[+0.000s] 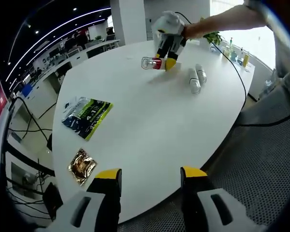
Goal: Arrange the skincare products in the storage area until every visible bottle or jar stands upright without overlapping.
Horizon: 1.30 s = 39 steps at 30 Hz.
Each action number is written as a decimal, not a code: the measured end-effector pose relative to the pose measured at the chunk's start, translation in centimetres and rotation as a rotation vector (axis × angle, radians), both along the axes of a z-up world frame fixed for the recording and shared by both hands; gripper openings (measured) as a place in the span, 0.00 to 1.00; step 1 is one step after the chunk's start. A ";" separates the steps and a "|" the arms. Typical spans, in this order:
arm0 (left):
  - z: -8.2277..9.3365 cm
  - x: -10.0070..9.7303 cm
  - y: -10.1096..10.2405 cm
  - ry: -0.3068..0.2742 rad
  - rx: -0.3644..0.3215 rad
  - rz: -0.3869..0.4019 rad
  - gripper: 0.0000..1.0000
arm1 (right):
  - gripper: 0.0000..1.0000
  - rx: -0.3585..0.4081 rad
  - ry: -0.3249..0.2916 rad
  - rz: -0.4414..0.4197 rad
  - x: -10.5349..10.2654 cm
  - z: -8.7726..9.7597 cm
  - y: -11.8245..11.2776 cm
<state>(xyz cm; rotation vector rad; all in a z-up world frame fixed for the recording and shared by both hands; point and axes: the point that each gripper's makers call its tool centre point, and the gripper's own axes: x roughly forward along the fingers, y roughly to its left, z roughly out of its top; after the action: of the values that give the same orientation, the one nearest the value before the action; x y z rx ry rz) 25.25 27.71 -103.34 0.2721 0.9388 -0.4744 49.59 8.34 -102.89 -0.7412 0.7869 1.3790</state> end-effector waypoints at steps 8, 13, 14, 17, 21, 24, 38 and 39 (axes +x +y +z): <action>0.0 0.0 0.0 -0.005 0.008 -0.007 0.50 | 0.26 0.167 -0.020 -0.096 -2.8 4.5 0.2; 0.5 0.4 0.1 -0.037 0.023 -0.008 0.50 | 0.26 0.292 -0.035 -0.185 -4.8 8.5 0.2; 0.6 0.4 0.1 -0.039 0.020 -0.006 0.50 | 0.26 0.318 -0.034 -0.201 -5.1 9.1 0.4; 0.8 0.5 -0.2 -0.055 0.025 -0.021 0.49 | 0.26 0.405 -0.032 -0.240 -6.6 11.3 0.7; 1.0 0.6 -0.2 -0.072 0.038 -0.033 0.49 | 0.26 0.520 -0.030 -0.289 -8.9 13.9 1.2; 1.4 0.6 -0.6 -0.091 0.034 -0.046 0.49 | 0.26 0.588 -0.020 -0.326 -10.3 15.3 1.3; 2.6 0.4 -2.2 -0.091 -0.058 -0.101 0.51 | 0.26 0.686 -0.089 -0.385 -14.7 17.8 -0.3; 2.9 0.4 -2.5 -0.089 -0.080 -0.103 0.52 | 0.26 0.693 -0.093 -0.391 -14.8 18.1 -0.4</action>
<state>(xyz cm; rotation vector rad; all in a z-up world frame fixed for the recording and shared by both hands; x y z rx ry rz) 25.64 25.18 -100.39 0.2673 0.8194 -0.5885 34.76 7.90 -84.81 -0.0959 0.3111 1.1382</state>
